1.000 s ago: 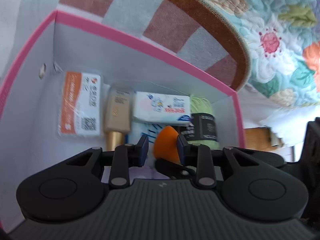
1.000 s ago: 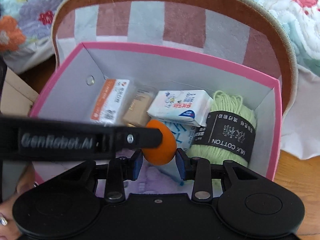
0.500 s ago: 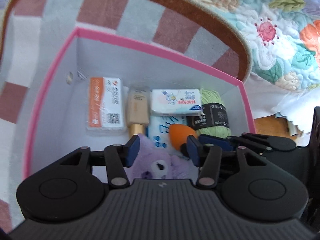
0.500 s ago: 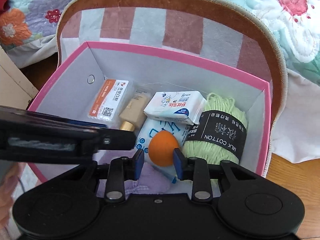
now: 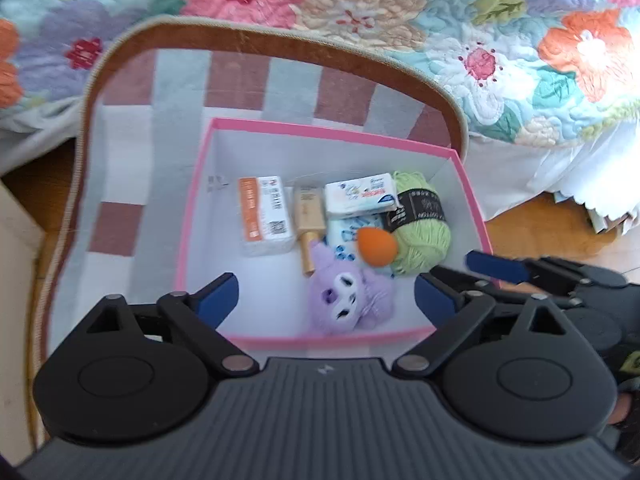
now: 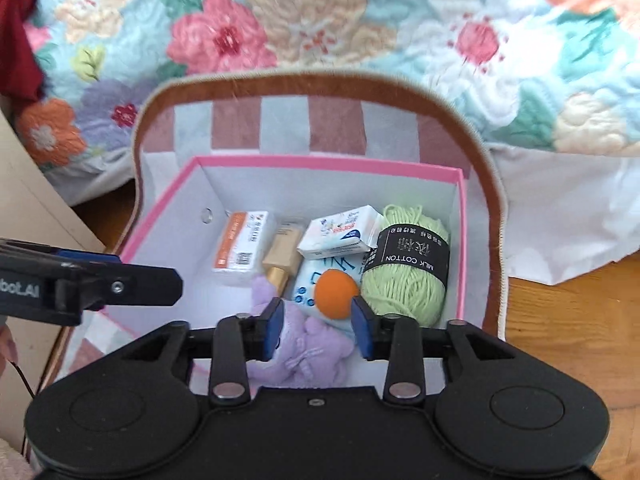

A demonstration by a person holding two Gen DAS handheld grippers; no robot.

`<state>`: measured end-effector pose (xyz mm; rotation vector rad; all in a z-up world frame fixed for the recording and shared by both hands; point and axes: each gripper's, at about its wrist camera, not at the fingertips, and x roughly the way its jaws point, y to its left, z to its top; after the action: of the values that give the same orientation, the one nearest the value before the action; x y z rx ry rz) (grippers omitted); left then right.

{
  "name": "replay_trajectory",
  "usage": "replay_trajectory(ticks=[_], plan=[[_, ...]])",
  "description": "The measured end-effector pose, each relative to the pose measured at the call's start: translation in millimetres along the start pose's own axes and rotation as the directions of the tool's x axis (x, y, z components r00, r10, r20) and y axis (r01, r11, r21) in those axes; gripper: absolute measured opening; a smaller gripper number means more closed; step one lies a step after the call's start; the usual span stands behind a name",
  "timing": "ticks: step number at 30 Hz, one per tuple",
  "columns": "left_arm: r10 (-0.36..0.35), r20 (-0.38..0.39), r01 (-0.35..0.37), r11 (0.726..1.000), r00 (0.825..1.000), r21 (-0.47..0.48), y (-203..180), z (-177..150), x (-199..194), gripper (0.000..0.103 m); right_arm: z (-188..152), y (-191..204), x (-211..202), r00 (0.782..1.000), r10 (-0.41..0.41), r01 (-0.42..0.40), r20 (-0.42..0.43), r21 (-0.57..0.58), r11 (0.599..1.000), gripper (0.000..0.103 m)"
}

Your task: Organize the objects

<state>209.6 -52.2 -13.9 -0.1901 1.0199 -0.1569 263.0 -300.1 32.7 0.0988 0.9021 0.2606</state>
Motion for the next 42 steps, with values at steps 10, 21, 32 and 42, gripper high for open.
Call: replay_trajectory(ticks=[10, 21, 32, 42], plan=[[0.109, -0.044, -0.11, 0.994, 0.993, -0.008, 15, -45, -52, 0.098, -15, 29, -68, 0.999, -0.001, 0.001, 0.046, -0.008, 1.0, 0.055], [0.142, -0.037, -0.143, 0.99, 0.989, -0.019, 24, -73, -98, 0.098, -38, 55, -118, 0.999, -0.033, 0.033, 0.033, 0.001, 0.999, 0.067], [0.163, -0.032, -0.16, 0.984, 0.986, 0.079, 9, -83, -116, 0.098, -60, 51, -151, 0.996, -0.069, 0.067, 0.048, 0.046, 0.997, 0.078], [0.175, -0.049, -0.169, 0.98, 0.983, 0.104, -3, -95, -118, 0.098, -74, 46, -159, 0.995, -0.083, 0.079, 0.046, 0.084, 0.993, 0.101]])
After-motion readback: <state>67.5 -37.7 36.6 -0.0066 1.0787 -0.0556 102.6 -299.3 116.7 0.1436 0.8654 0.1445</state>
